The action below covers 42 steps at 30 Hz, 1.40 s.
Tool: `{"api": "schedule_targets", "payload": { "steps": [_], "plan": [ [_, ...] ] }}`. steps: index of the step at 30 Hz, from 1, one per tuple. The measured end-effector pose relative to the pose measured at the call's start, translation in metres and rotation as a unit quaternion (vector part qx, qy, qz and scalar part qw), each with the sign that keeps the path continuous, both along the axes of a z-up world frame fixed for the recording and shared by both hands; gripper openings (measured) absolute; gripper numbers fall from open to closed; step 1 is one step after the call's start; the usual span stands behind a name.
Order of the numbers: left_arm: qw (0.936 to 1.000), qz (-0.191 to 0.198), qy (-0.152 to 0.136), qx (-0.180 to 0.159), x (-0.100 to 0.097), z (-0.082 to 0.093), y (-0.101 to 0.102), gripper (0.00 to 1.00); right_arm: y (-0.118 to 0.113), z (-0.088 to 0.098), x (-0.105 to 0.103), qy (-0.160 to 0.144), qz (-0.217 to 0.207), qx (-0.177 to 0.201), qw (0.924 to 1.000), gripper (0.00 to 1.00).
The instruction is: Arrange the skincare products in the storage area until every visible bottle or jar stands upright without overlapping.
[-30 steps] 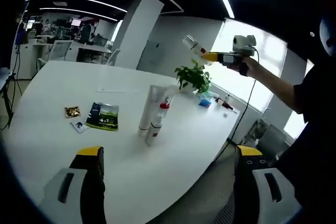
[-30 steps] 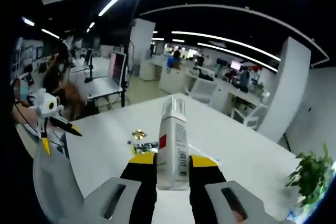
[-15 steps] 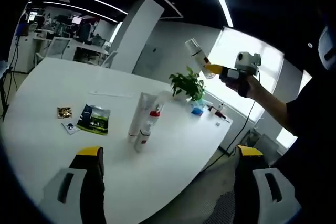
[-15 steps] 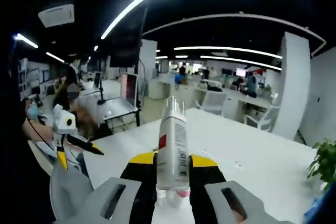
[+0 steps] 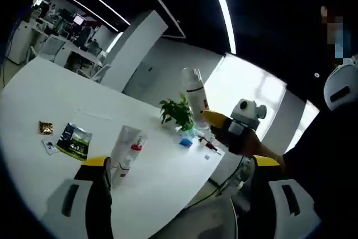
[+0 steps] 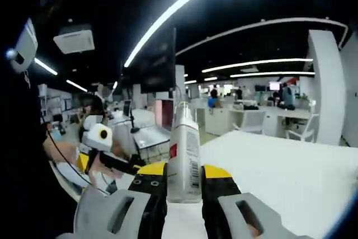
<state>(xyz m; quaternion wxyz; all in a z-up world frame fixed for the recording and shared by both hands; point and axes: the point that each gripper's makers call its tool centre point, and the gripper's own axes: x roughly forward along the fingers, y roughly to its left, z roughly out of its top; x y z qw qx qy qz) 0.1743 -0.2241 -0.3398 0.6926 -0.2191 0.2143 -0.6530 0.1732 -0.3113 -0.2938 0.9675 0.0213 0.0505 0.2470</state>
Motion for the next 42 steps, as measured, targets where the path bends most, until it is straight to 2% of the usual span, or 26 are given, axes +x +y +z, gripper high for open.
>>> {"api": "schedule_targets", "payload": {
  "steps": [3,7,9,12,17,20,25,29,32,38,40,42],
  "plan": [
    [0.9999,0.002,0.002,-0.015,0.0,0.012,-0.002,0.95,0.015,0.001,-0.003,-0.011,0.02,0.031,0.9993,0.14],
    [0.9992,0.004,0.007,-0.039,-0.001,0.028,-0.004,0.92,0.031,-0.008,-0.006,-0.006,0.035,0.031,0.9989,0.14],
    [0.9988,0.002,0.01,-0.048,-0.002,0.035,-0.005,0.9,0.043,-0.008,-0.011,-0.006,0.055,0.048,0.9973,0.14],
    [0.9981,-0.001,0.007,-0.061,-0.002,0.046,-0.007,0.87,0.055,-0.012,-0.017,-0.002,0.076,0.045,0.9961,0.14],
    [0.9972,-0.016,-0.006,-0.072,-0.005,0.058,-0.009,0.68,0.072,-0.015,-0.027,0.0,0.112,0.054,0.9922,0.14],
    [0.9968,-0.011,-0.009,-0.079,0.0,0.061,-0.007,0.6,0.079,-0.016,-0.032,-0.003,0.129,0.053,0.9902,0.14],
    [0.9971,-0.009,-0.032,-0.069,0.004,0.061,-0.004,0.46,0.083,-0.02,-0.036,0.003,0.145,0.052,0.9881,0.15],
    [0.9967,-0.001,-0.045,-0.067,0.008,0.064,0.0,0.29,0.083,-0.022,-0.037,0.007,0.151,0.055,0.987,0.15],
    [0.9959,-0.012,-0.056,-0.07,0.004,0.067,0.001,0.19,0.085,-0.023,-0.038,0.01,0.16,0.054,0.9856,0.15],
    [0.9952,-0.017,-0.076,-0.059,0.001,0.069,0.001,0.16,0.088,-0.027,-0.037,0.016,0.168,0.052,0.9843,0.15],
    [0.9941,-0.032,-0.096,-0.039,-0.004,0.067,-0.001,0.15,0.09,-0.032,-0.036,0.024,0.173,0.035,0.984,0.16],
    [0.9907,-0.043,-0.128,-0.013,-0.008,0.065,-0.004,0.15,0.09,-0.037,-0.035,0.032,0.176,0.019,0.9837,0.16]
  ]
}}
